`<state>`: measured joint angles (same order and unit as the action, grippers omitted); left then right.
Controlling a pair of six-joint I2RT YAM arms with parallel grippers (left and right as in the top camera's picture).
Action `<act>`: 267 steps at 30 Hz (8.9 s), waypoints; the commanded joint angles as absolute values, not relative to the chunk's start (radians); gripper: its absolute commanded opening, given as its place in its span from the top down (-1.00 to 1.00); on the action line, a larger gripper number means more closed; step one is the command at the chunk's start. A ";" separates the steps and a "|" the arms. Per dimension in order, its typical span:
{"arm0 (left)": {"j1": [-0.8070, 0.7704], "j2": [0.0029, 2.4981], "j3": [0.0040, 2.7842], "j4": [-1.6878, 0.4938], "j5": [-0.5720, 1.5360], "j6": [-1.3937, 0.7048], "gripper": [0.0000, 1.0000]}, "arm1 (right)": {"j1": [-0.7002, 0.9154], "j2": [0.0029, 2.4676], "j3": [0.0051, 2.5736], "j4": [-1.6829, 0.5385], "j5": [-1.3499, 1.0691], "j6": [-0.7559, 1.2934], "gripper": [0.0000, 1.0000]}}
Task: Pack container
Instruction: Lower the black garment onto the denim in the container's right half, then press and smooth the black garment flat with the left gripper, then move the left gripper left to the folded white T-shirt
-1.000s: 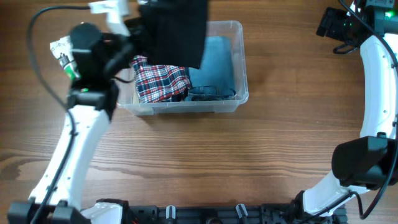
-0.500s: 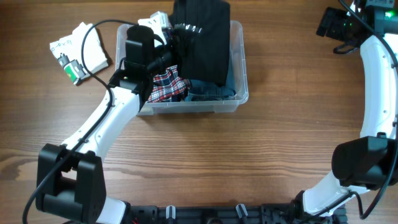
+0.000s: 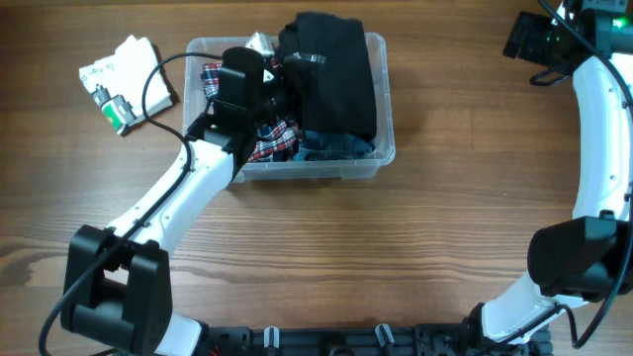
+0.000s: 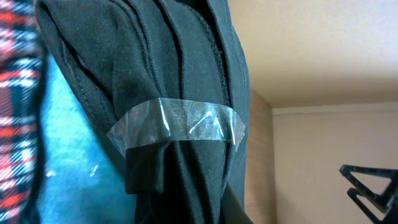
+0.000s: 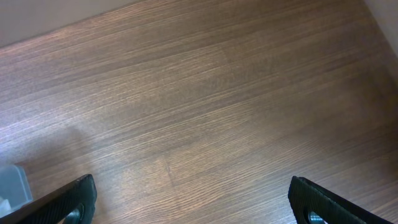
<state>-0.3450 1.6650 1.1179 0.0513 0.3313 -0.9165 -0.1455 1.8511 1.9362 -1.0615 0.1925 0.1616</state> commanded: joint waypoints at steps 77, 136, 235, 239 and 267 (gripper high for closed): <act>-0.410 1.472 1.200 -0.002 0.156 -0.658 0.68 | -0.144 1.859 1.935 -1.058 0.210 0.157 -1.00; -0.490 1.911 1.801 -0.558 -0.131 -0.371 0.92 | -0.144 1.859 1.935 -1.055 0.210 0.158 -0.99; -0.061 1.813 1.861 -0.949 -0.010 -0.431 0.17 | -0.144 1.859 1.935 -1.055 0.210 0.157 -1.00; 0.135 1.813 1.861 -0.936 0.255 -0.440 -0.13 | -0.144 1.859 1.935 -1.055 0.210 0.157 -0.99; 0.459 2.066 1.686 -0.754 0.303 -0.476 -1.00 | -0.144 1.859 1.935 -1.055 0.210 0.157 -0.99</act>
<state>0.4538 2.0308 1.6936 -0.7712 0.3187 -0.4732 -0.1455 1.8511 1.9362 -1.0580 0.1925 0.1616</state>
